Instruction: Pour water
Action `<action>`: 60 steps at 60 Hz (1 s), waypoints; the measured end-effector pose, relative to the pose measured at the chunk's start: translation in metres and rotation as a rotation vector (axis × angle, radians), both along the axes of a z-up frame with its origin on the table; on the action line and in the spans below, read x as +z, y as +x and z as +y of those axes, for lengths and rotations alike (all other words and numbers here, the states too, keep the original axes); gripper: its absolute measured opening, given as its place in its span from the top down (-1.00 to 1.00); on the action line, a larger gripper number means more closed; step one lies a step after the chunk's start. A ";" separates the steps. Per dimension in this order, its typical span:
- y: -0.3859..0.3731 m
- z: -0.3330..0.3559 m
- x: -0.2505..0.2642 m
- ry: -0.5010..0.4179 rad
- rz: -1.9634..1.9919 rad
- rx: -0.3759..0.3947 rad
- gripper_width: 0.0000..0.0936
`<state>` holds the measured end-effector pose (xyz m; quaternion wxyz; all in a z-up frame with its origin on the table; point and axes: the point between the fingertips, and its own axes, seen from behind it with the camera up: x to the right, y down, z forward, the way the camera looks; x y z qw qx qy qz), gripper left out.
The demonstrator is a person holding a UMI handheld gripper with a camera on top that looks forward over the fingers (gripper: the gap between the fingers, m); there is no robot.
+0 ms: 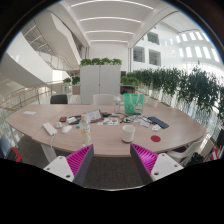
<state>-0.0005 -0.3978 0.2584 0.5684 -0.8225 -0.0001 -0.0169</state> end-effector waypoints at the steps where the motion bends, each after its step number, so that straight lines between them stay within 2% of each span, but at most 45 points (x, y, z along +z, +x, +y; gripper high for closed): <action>1: -0.009 0.007 -0.007 0.008 0.000 0.010 -0.77; 17: -0.116 0.161 -0.101 0.107 0.051 0.185 -0.78; 20: -0.132 0.195 -0.118 0.103 0.062 0.201 -0.78; 25: -0.155 0.248 -0.136 0.111 0.064 0.201 -0.78; 36: -0.171 0.329 -0.149 0.163 0.085 0.131 -0.78; 39: -0.172 0.345 -0.151 0.185 0.071 0.128 -0.66; 42: -0.171 0.357 -0.163 0.174 0.040 0.131 -0.24; 43: -0.170 0.360 -0.167 0.172 0.027 0.129 -0.17; 50: -0.169 0.367 -0.159 0.263 0.032 0.132 -0.11; 60: -0.169 0.373 -0.166 0.178 0.061 0.154 0.23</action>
